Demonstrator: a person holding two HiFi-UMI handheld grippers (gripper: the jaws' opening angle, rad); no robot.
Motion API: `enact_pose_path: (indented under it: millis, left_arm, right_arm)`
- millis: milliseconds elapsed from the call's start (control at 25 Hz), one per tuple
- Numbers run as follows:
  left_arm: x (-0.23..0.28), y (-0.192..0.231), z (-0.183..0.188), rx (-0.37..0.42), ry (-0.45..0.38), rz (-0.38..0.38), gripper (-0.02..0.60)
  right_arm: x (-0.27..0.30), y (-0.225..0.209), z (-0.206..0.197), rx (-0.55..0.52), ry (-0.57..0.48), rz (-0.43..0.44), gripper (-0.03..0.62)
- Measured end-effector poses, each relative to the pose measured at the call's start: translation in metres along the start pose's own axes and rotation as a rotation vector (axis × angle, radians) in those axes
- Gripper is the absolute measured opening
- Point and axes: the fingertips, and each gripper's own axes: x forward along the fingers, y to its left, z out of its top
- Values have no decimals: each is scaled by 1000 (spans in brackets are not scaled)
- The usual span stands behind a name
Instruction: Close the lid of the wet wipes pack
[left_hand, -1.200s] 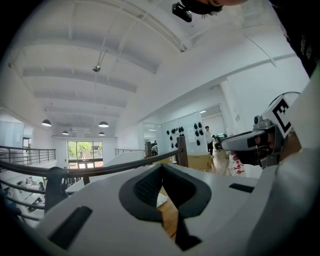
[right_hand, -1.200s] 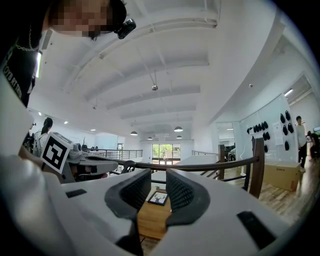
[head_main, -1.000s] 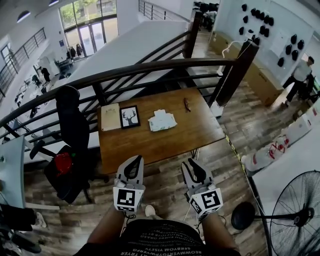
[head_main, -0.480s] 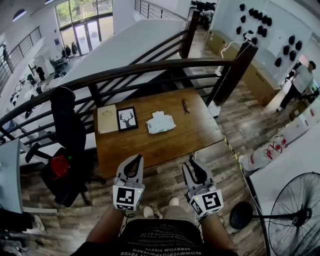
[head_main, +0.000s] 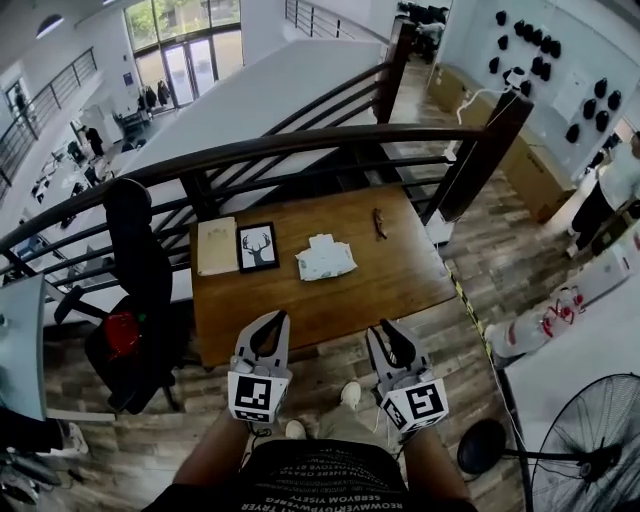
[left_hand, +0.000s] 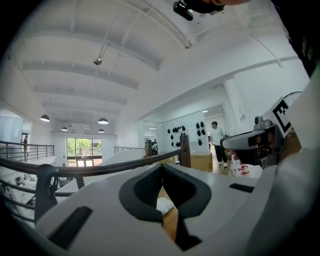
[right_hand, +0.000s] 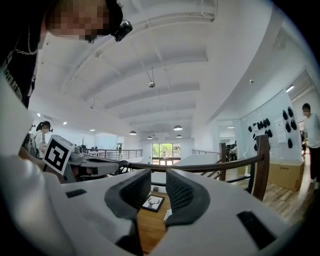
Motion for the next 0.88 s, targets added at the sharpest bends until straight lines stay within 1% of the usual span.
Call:
enact_pose_path:
  millis: [360, 560, 880]
  left_arm:
    - [50, 11, 1, -11, 20, 58, 26]
    - [76, 23, 3, -25, 16, 104, 26]
    - [109, 24, 7, -36, 20, 153, 26]
  right_arm:
    - [49, -36, -2, 7, 11, 85, 100]
    - [75, -54, -3, 1, 7, 129, 100]
    - [101, -76, 2, -5, 21, 201, 98]
